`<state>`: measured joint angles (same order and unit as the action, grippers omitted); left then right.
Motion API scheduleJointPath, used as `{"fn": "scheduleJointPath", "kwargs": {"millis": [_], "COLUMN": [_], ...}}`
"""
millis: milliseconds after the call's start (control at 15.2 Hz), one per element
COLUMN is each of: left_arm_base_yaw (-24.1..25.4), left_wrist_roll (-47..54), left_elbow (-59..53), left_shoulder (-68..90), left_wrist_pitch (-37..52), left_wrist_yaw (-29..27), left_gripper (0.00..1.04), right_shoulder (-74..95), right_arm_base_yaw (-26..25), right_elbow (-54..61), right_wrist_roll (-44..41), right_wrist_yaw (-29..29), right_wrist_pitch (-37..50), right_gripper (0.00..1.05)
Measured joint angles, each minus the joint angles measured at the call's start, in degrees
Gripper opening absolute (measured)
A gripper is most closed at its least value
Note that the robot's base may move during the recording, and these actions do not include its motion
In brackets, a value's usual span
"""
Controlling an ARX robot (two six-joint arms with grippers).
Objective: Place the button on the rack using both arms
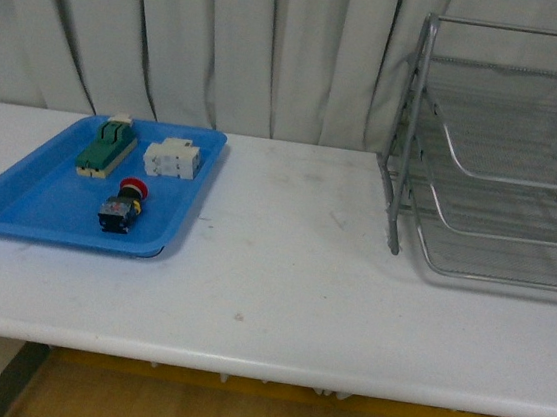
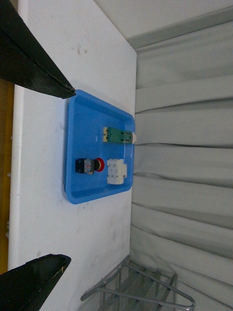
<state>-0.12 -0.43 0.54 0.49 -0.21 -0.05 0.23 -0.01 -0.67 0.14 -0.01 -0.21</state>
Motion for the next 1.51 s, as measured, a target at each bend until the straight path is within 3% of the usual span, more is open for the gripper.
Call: {"fn": "scheduleJointPath", "kwargs": {"millis": [1510], "left_arm_base_yaw": [0.0], "left_wrist_roll": [0.0], "left_elbow": [0.0], "left_shoulder": [0.0], "left_wrist_pitch": [0.0], "left_wrist_yaw": [0.0], "left_gripper": [0.98], "right_shoulder": [0.0], "right_arm_base_yaw": [0.0], "right_elbow": [0.0], "right_wrist_roll": [0.0], "right_wrist_yaw": [0.0], "right_wrist_pitch": [0.0], "right_gripper": [0.98]}}
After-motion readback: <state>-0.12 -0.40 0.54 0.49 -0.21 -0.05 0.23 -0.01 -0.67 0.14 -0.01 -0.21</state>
